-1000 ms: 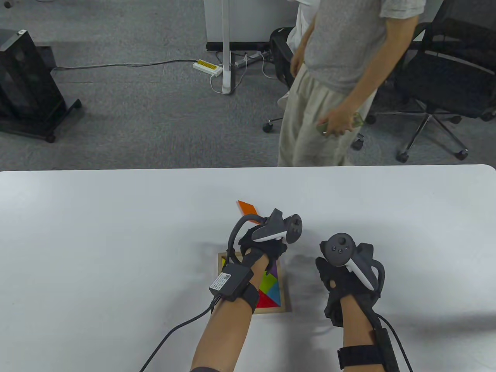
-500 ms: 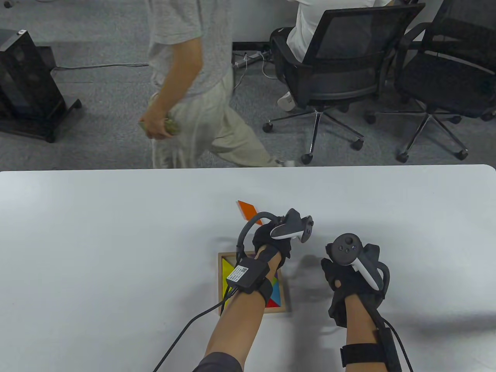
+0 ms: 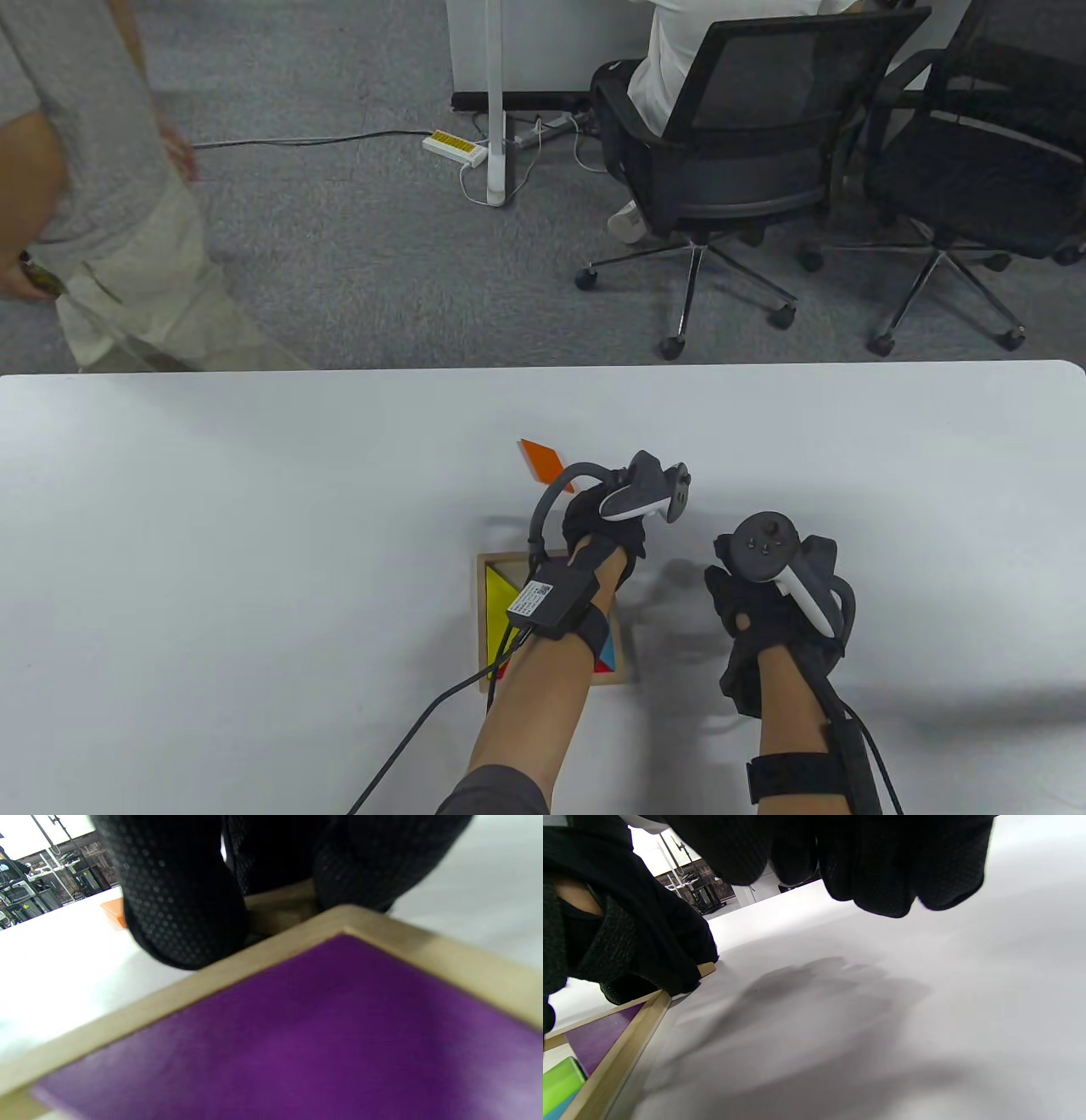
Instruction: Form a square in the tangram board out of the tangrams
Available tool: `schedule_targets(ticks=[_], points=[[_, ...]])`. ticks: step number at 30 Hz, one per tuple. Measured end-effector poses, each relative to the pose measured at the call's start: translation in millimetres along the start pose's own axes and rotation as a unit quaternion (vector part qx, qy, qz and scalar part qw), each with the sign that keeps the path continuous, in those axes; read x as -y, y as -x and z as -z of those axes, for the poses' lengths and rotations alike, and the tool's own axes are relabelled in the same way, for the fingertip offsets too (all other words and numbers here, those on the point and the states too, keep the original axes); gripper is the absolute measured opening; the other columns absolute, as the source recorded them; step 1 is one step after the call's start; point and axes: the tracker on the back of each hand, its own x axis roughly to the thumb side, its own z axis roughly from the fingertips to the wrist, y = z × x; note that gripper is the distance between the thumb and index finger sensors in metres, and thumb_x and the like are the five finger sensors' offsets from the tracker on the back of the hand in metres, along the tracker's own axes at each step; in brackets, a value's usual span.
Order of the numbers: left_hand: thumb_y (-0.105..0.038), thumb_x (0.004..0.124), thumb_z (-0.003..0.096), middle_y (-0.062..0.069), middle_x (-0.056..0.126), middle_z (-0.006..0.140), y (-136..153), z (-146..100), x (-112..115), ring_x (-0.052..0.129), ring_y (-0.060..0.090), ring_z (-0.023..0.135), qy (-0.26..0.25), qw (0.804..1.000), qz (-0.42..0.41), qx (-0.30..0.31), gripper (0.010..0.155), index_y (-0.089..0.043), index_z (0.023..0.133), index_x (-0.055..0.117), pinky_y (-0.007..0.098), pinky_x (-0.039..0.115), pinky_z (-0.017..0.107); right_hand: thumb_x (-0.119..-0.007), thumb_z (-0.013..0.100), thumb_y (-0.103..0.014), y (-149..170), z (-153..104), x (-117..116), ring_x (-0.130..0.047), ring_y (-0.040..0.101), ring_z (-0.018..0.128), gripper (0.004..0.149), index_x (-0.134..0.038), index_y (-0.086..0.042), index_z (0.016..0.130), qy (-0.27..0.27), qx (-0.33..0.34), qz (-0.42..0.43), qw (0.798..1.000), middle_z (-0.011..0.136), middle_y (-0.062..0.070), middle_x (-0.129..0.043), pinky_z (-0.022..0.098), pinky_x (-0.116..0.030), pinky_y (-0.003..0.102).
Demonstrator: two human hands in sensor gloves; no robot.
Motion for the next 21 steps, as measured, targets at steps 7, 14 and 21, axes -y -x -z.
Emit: schedule_targets(ticks=[7,14,21], points=[[-0.038,0.093,0.0447,0.008,0.091,0.095,6.8,7.1,6.0,0.114,0.040,0.052,-0.017,0.999,-0.038,0.016,0.052,-0.024,0.093,0.082,0.036,0.105,0.035,-0.076,0.053,-0.033,0.5,2.0,-2.3,-0.081,0.050,0.089,0.059,-0.066,-0.010,0.106,-0.004,0.000,-0.001,1.000,0.108,0.021,-0.067,0.066,-0.072,0.064],[-0.038,0.092,0.0453,0.008,0.090,0.095,11.7,-3.1,-5.0,0.113,0.041,0.053,-0.031,0.998,-0.050,0.027,0.052,-0.024,0.094,0.082,0.037,0.105,0.036,-0.076,0.053,-0.034,3.3,3.5,-2.6,-0.081,0.050,0.089,0.059,-0.066,-0.010,0.106,-0.006,-0.002,0.001,1.000,0.108,0.021,-0.067,0.066,-0.072,0.064],[-0.039,0.092,0.0457,0.008,0.090,0.095,25.6,-34.5,-17.3,0.113,0.041,0.053,-0.047,0.998,-0.037,0.027,0.052,-0.023,0.094,0.081,0.037,0.104,0.036,-0.076,0.053,-0.034,-0.2,2.1,-2.3,-0.080,0.050,0.089,0.060,-0.065,-0.010,0.106,-0.007,0.004,-0.001,1.000,0.109,0.021,-0.067,0.066,-0.071,0.064]])
